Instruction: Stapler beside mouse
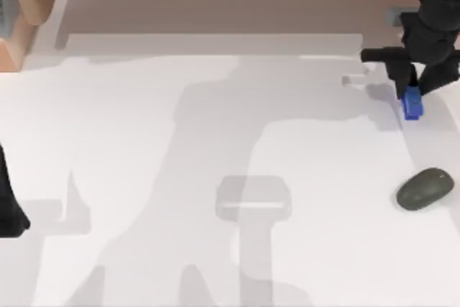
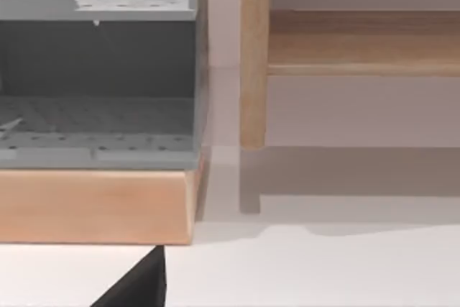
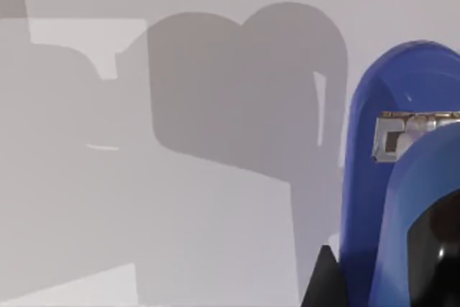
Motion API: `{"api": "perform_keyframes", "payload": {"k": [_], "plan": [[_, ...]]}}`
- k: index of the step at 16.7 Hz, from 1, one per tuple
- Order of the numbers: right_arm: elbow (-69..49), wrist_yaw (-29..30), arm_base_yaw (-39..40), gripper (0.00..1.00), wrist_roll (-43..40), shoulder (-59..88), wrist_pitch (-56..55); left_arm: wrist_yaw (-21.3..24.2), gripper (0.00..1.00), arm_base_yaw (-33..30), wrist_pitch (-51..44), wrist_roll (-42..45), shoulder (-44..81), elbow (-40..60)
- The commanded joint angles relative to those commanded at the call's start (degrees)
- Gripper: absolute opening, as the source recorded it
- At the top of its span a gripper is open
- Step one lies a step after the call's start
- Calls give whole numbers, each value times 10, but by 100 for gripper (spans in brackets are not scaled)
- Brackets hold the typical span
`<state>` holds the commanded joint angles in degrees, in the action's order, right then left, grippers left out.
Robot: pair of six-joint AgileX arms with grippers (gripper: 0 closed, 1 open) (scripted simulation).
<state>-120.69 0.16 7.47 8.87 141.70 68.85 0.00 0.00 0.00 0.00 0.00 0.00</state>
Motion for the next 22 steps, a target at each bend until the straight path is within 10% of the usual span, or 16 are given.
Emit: {"api": "perform_keyframes", "payload": {"k": [4,17,22], "plan": [[0,0,0,0,0,0,0,0,100,0,0,0,0,0],[0,0,0,98,0,0,0,0,100,0,0,0,0,0],[0,0,0,100,0,0,0,0,100,0,0,0,0,0]]}}
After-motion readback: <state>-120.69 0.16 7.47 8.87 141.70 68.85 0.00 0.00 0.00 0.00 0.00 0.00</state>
